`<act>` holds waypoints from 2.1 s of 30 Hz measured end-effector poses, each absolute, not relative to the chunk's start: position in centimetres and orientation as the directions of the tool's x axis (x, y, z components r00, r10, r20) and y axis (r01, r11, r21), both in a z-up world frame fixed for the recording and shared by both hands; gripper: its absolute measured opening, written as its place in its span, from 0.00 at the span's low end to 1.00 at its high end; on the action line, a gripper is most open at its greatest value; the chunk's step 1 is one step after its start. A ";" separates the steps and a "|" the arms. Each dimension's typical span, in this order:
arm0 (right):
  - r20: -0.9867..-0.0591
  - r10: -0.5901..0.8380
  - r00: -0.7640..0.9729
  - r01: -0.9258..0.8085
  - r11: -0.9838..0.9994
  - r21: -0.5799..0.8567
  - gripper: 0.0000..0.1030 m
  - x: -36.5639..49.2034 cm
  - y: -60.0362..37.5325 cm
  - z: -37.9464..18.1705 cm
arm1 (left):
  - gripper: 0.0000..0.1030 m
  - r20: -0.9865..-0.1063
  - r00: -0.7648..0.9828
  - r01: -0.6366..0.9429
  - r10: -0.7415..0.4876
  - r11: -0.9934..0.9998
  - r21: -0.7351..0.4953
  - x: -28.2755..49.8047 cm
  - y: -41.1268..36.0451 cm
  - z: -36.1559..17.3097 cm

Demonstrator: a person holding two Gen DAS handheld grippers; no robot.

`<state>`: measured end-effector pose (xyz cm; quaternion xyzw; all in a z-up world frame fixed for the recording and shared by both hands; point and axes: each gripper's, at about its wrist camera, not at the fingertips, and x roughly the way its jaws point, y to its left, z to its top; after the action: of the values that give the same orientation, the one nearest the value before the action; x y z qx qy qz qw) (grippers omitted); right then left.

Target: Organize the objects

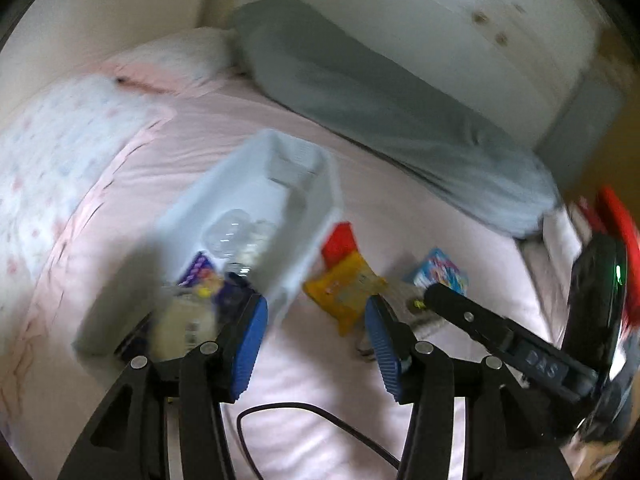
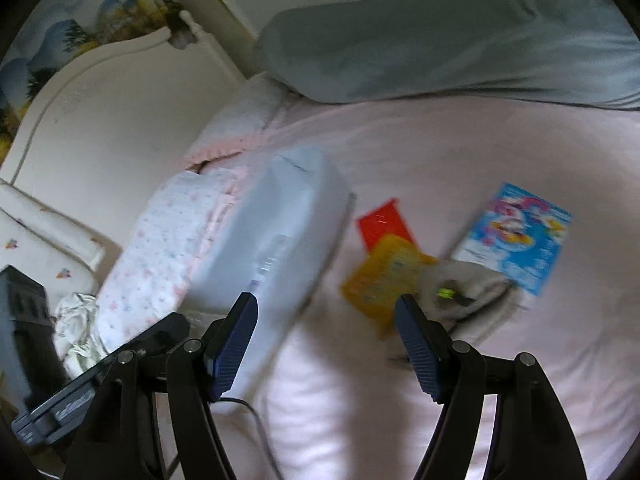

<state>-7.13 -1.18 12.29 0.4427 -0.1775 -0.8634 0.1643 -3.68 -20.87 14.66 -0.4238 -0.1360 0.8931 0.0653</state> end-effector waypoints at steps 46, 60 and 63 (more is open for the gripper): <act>-0.826 -0.187 -0.533 0.313 -0.950 0.013 0.94 -5.4 4.6 -1.4 | 0.94 -0.816 -0.578 -0.017 -0.015 -0.999 0.030 -6.1 -12.1 0.4; -0.827 -0.180 -0.533 0.315 -0.949 0.004 0.94 -5.0 4.3 -1.3 | 0.94 -0.816 -0.577 -0.018 -0.014 -0.999 0.030 -6.1 -12.2 0.4; -0.827 -0.177 -0.533 0.315 -0.949 0.001 0.94 -4.9 4.3 -1.2 | 0.94 -0.816 -0.577 -0.018 -0.014 -0.999 0.030 -6.2 -12.2 0.4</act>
<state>-4.89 4.29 -1.21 0.4620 0.0745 -0.8724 0.1412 -6.15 -12.20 0.44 -0.4597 0.0175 0.8879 0.0009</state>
